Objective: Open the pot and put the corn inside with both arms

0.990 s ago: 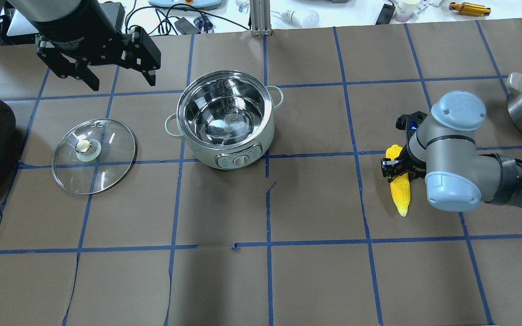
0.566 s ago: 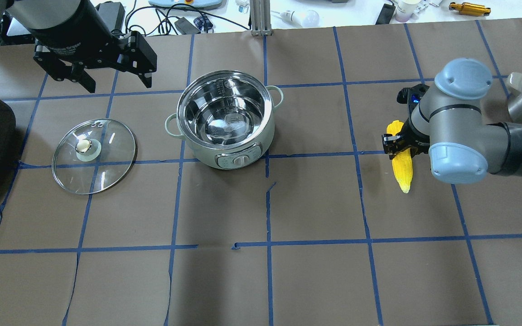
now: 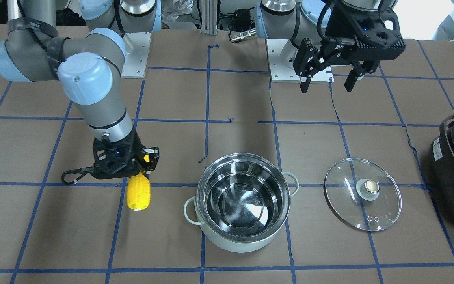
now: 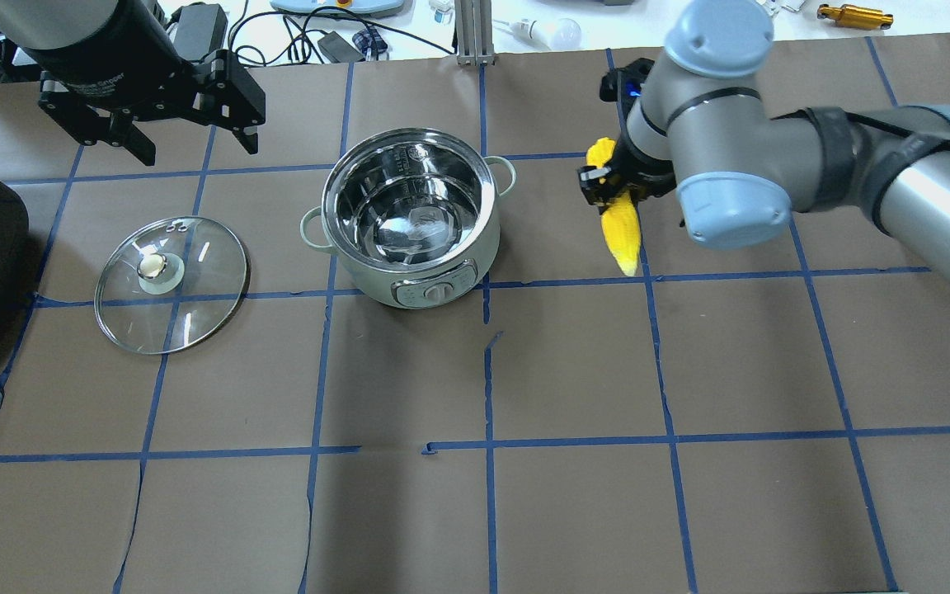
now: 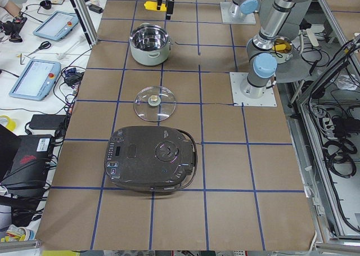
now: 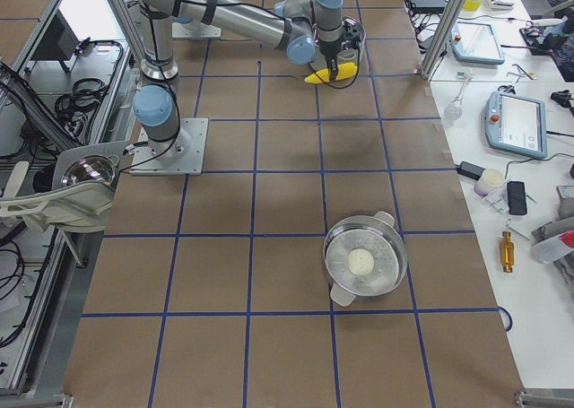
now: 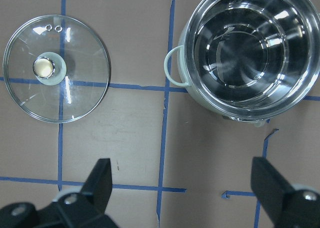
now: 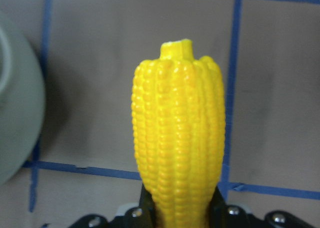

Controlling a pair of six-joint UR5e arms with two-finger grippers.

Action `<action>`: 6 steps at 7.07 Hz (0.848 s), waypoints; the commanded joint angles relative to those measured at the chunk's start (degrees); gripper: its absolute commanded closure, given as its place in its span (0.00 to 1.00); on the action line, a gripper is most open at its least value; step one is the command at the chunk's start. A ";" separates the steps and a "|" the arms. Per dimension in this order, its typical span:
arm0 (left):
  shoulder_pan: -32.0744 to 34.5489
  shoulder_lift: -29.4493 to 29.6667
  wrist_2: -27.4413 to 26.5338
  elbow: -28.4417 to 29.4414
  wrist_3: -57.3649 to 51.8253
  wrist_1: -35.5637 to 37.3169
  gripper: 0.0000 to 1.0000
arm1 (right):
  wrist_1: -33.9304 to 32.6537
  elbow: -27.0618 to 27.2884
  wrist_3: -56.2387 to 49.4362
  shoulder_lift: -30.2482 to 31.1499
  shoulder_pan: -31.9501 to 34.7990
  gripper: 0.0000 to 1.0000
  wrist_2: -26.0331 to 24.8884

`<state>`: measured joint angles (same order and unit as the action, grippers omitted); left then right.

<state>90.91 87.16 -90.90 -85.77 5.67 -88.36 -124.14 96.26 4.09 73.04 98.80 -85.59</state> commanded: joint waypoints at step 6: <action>-0.12 -0.33 0.02 -0.37 0.04 0.03 0.00 | 1.97 -15.93 16.31 -14.77 12.20 0.79 16.77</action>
<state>90.79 86.85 -90.88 -86.13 5.71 -88.33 -122.05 80.36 20.36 59.11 110.96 -69.12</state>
